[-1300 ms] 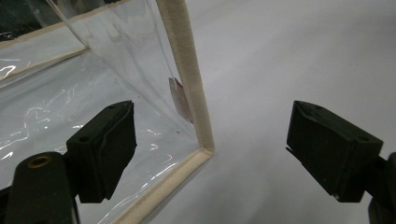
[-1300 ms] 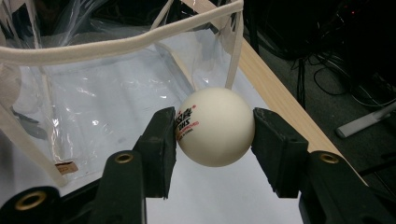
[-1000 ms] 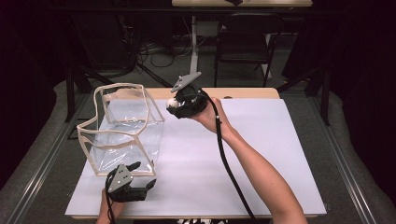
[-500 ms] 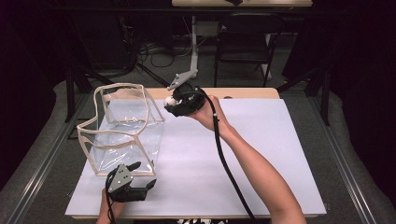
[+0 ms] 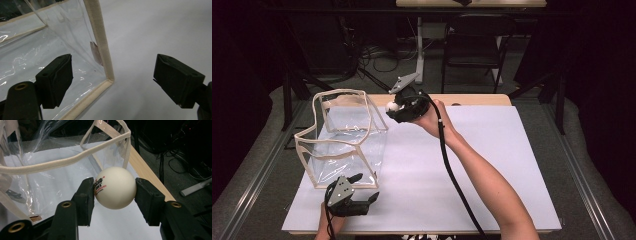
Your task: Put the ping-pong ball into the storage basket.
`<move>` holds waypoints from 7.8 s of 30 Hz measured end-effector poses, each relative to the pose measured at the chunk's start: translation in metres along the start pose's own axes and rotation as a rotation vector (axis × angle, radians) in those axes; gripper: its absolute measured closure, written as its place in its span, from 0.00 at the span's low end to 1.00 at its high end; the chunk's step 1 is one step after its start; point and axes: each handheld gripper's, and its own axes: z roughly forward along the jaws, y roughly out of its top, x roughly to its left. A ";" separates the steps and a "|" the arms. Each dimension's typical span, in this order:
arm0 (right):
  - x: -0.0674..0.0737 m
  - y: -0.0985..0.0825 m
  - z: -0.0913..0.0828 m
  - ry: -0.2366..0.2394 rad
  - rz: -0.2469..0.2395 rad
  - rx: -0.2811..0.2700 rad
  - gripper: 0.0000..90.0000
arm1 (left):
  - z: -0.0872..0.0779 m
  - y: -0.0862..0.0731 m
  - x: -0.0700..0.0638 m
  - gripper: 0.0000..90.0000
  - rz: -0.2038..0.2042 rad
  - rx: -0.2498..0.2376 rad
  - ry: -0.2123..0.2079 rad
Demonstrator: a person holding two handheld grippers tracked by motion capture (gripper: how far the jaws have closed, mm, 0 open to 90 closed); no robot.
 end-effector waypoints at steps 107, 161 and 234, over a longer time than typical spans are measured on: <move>0.046 0.069 0.035 0.066 -0.143 0.077 0.56 | 0.000 0.000 0.000 0.18 0.000 -0.003 -0.011; 0.063 0.066 0.057 0.125 -0.161 0.163 0.56 | -0.001 0.000 0.000 0.18 -0.001 -0.005 -0.009; 0.006 -0.077 -0.023 0.070 0.104 0.093 0.07 | 0.003 0.001 -0.002 0.18 0.008 0.003 -0.021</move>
